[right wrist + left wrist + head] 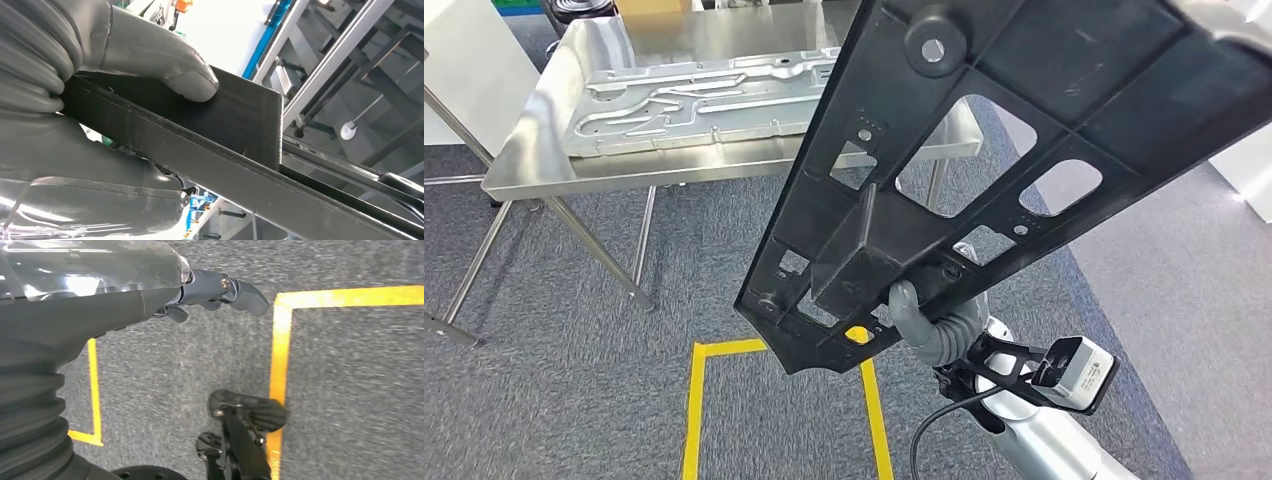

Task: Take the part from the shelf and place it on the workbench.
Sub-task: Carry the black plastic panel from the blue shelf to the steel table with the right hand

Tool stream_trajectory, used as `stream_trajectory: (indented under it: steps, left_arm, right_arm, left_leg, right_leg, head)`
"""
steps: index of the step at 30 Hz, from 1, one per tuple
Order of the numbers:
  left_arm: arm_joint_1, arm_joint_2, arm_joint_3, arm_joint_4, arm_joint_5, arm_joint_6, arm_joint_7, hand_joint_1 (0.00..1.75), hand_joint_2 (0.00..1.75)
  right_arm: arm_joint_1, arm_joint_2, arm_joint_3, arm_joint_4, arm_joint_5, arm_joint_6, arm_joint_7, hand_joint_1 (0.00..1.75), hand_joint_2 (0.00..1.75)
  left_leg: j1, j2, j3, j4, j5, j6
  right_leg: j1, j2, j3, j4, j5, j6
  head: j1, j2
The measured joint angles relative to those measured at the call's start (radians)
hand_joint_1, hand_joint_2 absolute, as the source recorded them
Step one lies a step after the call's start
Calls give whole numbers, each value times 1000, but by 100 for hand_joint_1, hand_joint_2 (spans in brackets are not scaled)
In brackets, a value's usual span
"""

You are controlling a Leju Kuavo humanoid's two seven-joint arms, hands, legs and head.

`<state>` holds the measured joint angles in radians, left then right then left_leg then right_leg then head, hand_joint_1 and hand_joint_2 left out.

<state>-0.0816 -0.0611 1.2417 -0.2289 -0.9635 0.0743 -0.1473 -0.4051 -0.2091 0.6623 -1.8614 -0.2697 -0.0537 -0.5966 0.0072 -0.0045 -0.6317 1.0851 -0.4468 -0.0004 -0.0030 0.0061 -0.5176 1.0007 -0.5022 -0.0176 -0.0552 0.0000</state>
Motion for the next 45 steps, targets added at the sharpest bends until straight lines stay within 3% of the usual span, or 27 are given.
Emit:
stream_trajectory:
  steps: [2,6,8,10,11,12,14,15,17,20,22,25,26,27,28,30,31,33,36,38,40,41,42,43,45]
  left_arm:
    - [0,0,1,0,3,3,-1,0,175]
    - [0,0,1,0,5,5,-3,0,175]
    - [-1,-1,1,0,5,4,-3,0,175]
    - [0,-1,1,0,5,4,-3,0,175]
    - [1,-1,1,0,4,3,-3,0,175]
    - [3,-1,2,0,4,1,-3,0,175]
    - [5,-1,2,0,0,-6,-5,0,175]
    - [5,-1,1,0,-2,-9,-6,0,175]
    - [5,0,1,0,-3,-13,-8,0,175]
    - [5,2,2,0,-3,-14,-11,0,175]
    - [3,3,1,0,-3,-14,-14,0,175]
    - [4,2,2,0,-1,-15,-15,0,175]
    - [7,2,2,0,1,-14,-15,0,175]
    - [9,2,2,0,3,-14,-15,0,175]
    - [10,2,3,0,6,-13,-15,0,175]
    - [10,2,7,0,13,-9,-16,0,175]
    - [10,1,11,0,17,-7,-18,0,175]
    - [10,0,19,0,23,-3,-21,0,175]
    - [11,-2,23,0,25,-3,-27,0,175]
    - [8,-4,24,0,25,-10,-36,0,175]
    - [6,-3,25,0,25,-18,-41,0,175]
    - [6,-3,25,0,24,-20,-42,0,175]
    - [6,-2,25,0,24,-22,-42,0,175]
    - [6,-2,25,0,24,-22,-42,0,175]
    - [4,-2,25,0,24,-23,-42,0,175]
  right_arm:
    - [3,1,1,1,2,0,-5,175,175]
    - [8,3,1,2,4,0,-9,175,175]
    - [9,3,1,2,4,0,-11,175,175]
    - [13,3,1,4,5,-1,-12,175,175]
    - [16,3,1,5,7,-2,-12,175,175]
    - [19,3,1,5,10,-2,-12,175,175]
    - [24,3,1,5,22,-5,-14,175,175]
    - [28,3,2,6,30,-7,-17,175,175]
    - [38,4,3,6,45,-12,-24,175,175]
    - [51,9,6,6,63,-16,-33,175,175]
    - [52,15,8,6,72,-16,-39,175,175]
    - [56,19,10,12,76,-13,-48,175,175]
    - [59,19,11,15,75,-10,-50,175,175]
    - [62,20,12,17,74,-6,-51,175,175]
    - [65,21,12,19,74,-1,-52,175,175]
    - [68,26,12,19,73,8,-51,175,175]
    - [68,31,12,17,75,13,-50,175,175]
    - [69,38,12,9,81,19,-47,175,175]
    - [69,44,9,-10,89,21,-43,175,175]
    - [70,45,2,-26,101,21,-42,175,175]
    - [84,45,-3,-34,122,21,-50,175,175]
    - [96,45,-4,-34,133,21,-54,175,175]
    - [107,45,-5,-34,141,21,-56,175,175]
    - [115,45,-6,-34,145,21,-57,175,175]
    - [121,45,-8,-34,148,21,-58,175,175]
  left_leg:
    - [-6,0,24,-65,15,11]
    - [-3,-2,53,-86,3,33]
    - [-2,-3,69,-90,-6,41]
    - [-2,-3,81,-89,-19,43]
    - [-2,-3,90,-89,-26,42]
    - [-2,-4,101,-89,-35,40]
    - [-2,-5,126,-89,-55,35]
    - [-2,-5,138,-89,-63,31]
    - [-3,-5,149,-90,-77,19]
    - [-4,-2,161,-82,-87,3]
    - [-2,-1,139,-29,-108,-6]
    - [3,-1,22,153,-172,-17]
    - [4,-1,-13,188,-176,-18]
    - [4,-1,-29,185,-158,-18]
    - [5,-1,-27,145,-118,-18]
    - [3,0,4,15,-25,-14]
    - [1,1,16,-31,-4,-9]
    - [-6,3,22,-55,0,5]
    - [0,1,34,-65,7,24]
    - [3,0,46,-72,2,34]
    - [2,0,55,-72,-9,40]
    - [2,-1,62,-72,-15,40]
    - [1,-2,71,-72,-22,40]
    - [0,-3,82,-72,-30,39]
    - [-3,-4,105,-73,-47,35]
  right_leg:
    - [1,2,10,-2,-9,11]
    - [-1,1,7,35,-22,37]
    - [-4,0,-49,134,-70,47]
    - [-7,0,-136,255,-112,53]
    - [-8,-1,-164,278,-106,53]
    - [-9,-1,-175,266,-79,52]
    - [-9,-2,-146,142,22,46]
    - [-6,-4,-128,83,51,42]
    - [1,-6,-109,22,73,28]
    - [1,-4,-96,14,69,9]
    - [-4,-4,-78,7,62,-1]
    - [-3,-5,-57,4,45,-8]
    - [-2,-5,-50,4,38,-8]
    - [-2,-3,-40,4,31,-8]
    - [-2,-2,-29,4,23,-6]
    - [-2,-2,-4,3,5,-1]
    - [-2,-1,3,3,-1,4]
    - [-1,-1,8,1,-11,16]
    - [1,-1,9,15,-31,35]
    - [-1,-1,-38,106,-73,44]
    - [-2,-2,-129,247,-116,49]
    - [-3,-2,-165,290,-115,50]
    - [-3,-2,-184,297,-93,49]
    - [-3,-2,-182,262,-51,46]
    - [2,-2,-142,130,44,33]
  head:
    - [0,0]
    - [0,0]
    - [0,0]
    - [0,0]
    - [0,0]
    - [0,0]
    - [0,0]
    - [0,0]
    - [1,0]
    - [1,0]
    - [1,0]
    - [1,0]
    - [1,0]
    - [1,0]
    - [1,0]
    - [1,0]
    - [1,0]
    - [1,0]
    - [1,0]
    - [1,0]
    - [1,0]
    - [1,0]
    - [1,0]
    - [1,0]
    - [1,0]
